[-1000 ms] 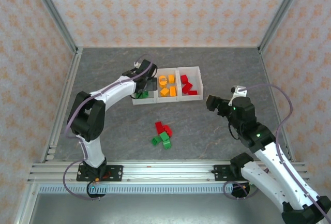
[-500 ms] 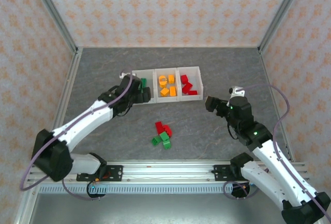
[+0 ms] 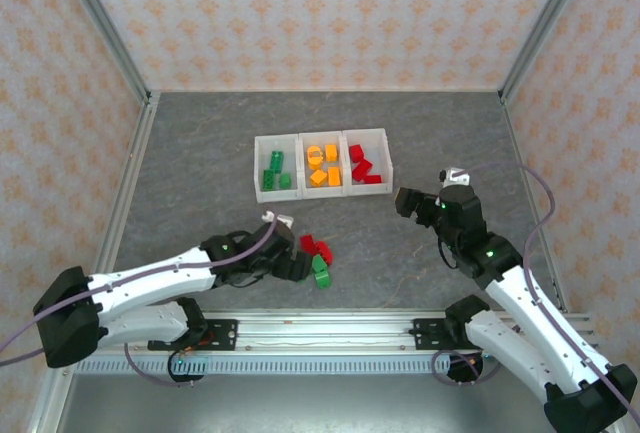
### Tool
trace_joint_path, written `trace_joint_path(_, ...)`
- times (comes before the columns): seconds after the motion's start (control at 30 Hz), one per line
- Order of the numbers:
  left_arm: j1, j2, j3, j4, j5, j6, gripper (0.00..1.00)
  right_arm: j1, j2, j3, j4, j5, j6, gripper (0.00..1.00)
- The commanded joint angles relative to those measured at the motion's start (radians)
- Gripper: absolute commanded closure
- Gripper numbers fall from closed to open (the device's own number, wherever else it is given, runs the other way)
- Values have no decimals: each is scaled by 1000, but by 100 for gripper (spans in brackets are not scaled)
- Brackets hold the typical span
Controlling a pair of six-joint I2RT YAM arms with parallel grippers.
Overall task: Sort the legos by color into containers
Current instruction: Pick up the lego from the middle-left of the table.
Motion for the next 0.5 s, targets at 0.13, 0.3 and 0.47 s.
trace_joint_path(0.13,-65,217,86,-14,21,173,7,-5,-12,-4,8,20,2,0)
trace_joint_path(0.3,-65,315,124,11,33,249,9,-4,-20,-4,4,23,3,0)
trace_joint_path(0.47,-65,387,170,17,44,289,13,-5,-24,-4,6,22,2,0)
